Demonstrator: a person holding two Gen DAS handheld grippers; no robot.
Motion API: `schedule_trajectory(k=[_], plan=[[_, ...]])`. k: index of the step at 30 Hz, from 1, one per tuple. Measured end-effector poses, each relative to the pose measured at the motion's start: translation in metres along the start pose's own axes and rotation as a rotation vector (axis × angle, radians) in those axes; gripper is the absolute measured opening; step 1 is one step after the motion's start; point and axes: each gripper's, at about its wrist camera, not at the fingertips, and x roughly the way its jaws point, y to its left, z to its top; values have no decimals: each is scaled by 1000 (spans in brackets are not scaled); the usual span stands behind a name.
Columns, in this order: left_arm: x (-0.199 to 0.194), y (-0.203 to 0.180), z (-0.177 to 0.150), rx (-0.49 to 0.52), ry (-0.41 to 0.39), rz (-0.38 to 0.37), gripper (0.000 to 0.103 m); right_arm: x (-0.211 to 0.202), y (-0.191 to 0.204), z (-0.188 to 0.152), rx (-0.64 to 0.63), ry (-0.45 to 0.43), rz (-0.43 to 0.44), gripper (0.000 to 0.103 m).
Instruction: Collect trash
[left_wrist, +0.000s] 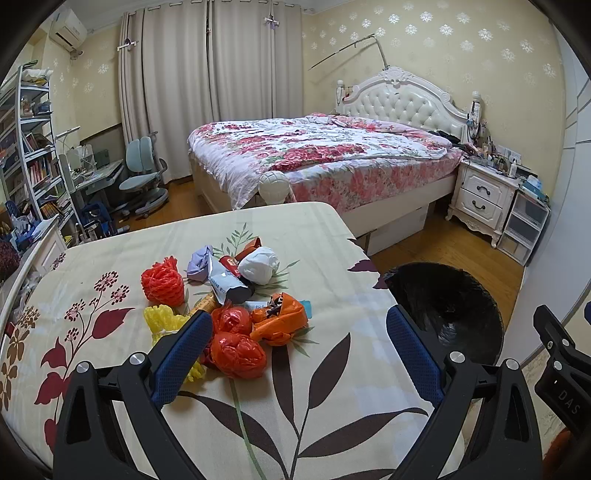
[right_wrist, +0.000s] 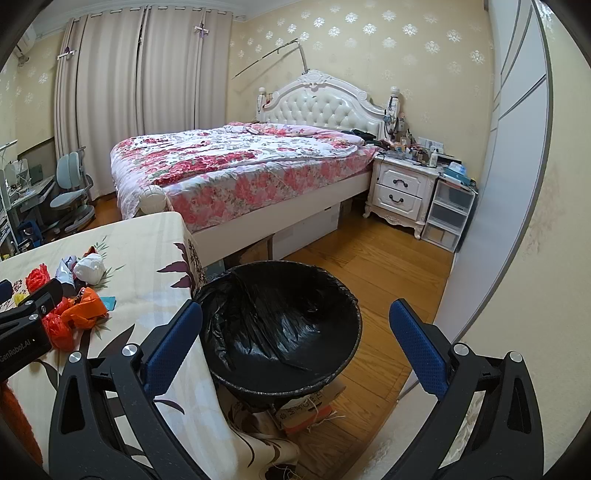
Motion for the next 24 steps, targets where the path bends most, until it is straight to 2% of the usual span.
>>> schedule_trajectory(k=[24], plan=[[-5, -6, 8, 15, -8, -1, 95, 0, -3, 0, 3, 2, -3, 99]])
